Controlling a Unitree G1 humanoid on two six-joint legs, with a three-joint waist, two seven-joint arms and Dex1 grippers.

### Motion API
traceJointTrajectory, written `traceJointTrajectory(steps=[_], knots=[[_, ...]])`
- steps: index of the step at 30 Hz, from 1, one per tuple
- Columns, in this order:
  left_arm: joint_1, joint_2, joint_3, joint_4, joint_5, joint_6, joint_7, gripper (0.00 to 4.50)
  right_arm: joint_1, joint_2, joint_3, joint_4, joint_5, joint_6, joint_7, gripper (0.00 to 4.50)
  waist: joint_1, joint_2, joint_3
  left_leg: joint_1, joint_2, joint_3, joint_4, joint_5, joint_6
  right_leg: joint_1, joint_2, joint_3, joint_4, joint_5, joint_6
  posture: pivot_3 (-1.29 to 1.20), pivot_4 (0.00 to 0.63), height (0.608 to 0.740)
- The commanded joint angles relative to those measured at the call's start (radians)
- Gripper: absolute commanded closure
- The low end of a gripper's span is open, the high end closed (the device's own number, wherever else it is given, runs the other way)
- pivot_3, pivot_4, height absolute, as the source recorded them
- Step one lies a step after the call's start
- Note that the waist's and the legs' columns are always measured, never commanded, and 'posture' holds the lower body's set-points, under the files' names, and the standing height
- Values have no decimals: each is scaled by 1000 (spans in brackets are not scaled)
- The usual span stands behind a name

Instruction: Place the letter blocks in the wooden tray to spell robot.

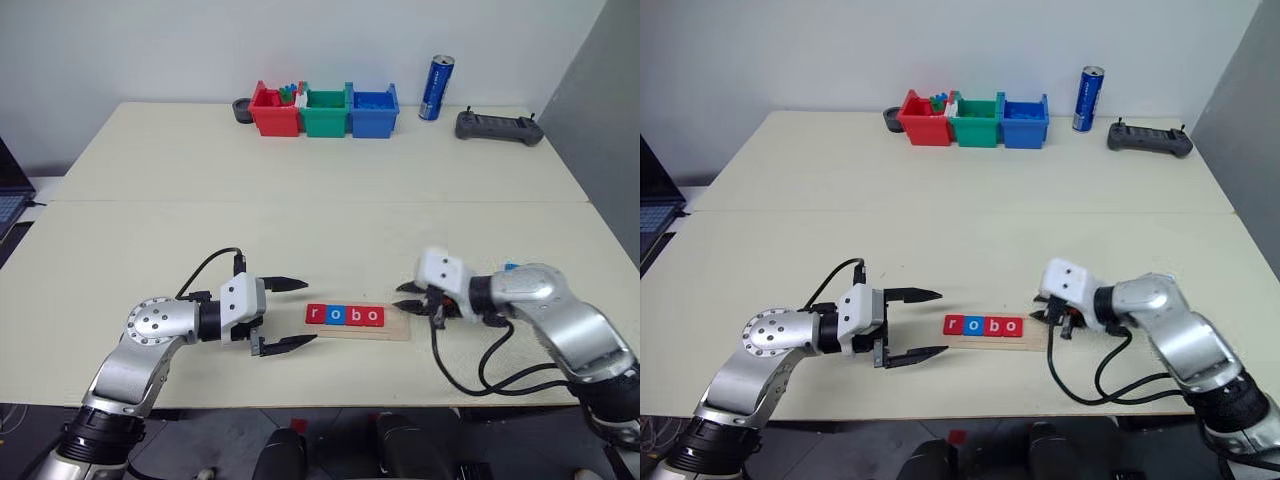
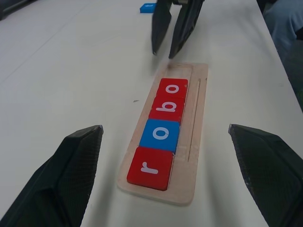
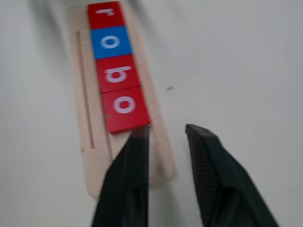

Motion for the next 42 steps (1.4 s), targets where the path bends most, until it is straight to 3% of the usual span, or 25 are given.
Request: traceJointTrajectory(steps=[1,4,6,13,22,25,32,42], knots=[[15,-2,8,-44,-14,-5,5,0,86,55,-223,-21,-2,44,-179,1800,2,0,0,0,0,0,0,0,0,0,0,0,0,0,0,0,150,740],[19,0,6,-48,-21,-4,-1,0,146,160,-370,13,-69,44,-400,736,3,0,0,0,-1,0,0,0,0,0,0,0,0,0,0,0,150,740],[19,2,5,-48,-23,-4,-6,0,163,199,-412,29,-83,44,-466,34,3,0,0,0,-1,1,0,0,0,0,0,1,0,0,0,0,150,740],[-16,0,-8,-33,-30,2,-33,0,142,321,-526,180,-77,50,-645,34,-4,0,0,1,0,1,0,0,0,0,1,2,1,0,0,0,150,740],[-24,2,-3,-43,-41,18,-45,0,75,317,-538,396,-20,68,-644,34,-9,0,0,2,0,2,0,0,0,0,0,2,1,0,0,0,150,740],[-7,11,7,-49,-42,18,-44,0,69,319,-555,401,1,115,-656,626,-9,0,0,2,0,2,0,0,0,1,0,2,1,0,0,0,150,740],[13,46,29,-37,-43,17,-52,0,96,337,-571,350,40,172,-676,3046,-7,0,-1,2,0,1,0,0,0,1,1,2,1,0,0,0,150,740],[-18,43,39,17,-39,-10,-60,0,125,361,-540,310,51,174,-693,3041,-6,0,-1,2,0,2,0,0,0,1,1,2,0,0,0,0,150,740]])
